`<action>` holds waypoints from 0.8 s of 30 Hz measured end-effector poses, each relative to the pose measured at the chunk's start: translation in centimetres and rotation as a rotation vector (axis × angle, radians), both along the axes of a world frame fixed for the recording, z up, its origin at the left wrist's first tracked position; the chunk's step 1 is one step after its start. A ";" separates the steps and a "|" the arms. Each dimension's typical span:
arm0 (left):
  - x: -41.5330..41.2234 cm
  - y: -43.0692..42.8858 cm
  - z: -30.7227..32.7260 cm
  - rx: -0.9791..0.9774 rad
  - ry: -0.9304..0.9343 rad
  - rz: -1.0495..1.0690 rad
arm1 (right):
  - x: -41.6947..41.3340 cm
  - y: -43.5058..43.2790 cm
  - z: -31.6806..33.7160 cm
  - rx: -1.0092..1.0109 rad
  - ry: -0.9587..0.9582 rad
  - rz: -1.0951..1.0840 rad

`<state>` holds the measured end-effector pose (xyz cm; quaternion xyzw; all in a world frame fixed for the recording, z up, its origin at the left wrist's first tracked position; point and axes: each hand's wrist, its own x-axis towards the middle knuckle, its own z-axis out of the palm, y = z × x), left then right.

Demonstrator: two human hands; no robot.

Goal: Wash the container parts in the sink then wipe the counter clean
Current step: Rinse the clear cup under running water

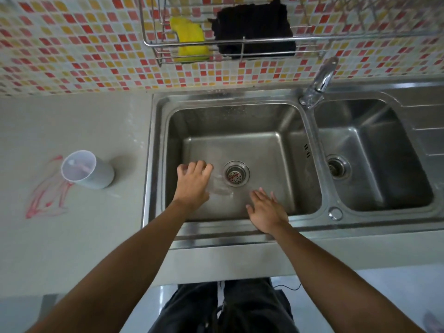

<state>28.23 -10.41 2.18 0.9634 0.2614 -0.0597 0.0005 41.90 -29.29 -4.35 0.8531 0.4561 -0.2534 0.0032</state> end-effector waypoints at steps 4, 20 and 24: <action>-0.1 0.1 0.0 0.088 0.019 -0.056 | 0.0 -0.1 -0.1 0.001 -0.006 -0.003; 0.1 0.3 1.2 0.384 0.202 -0.419 | -0.1 -0.1 -0.1 0.000 -0.030 -0.003; -0.9 1.1 1.8 0.301 0.068 -0.243 | -0.3 -0.2 0.1 0.006 -0.006 -0.025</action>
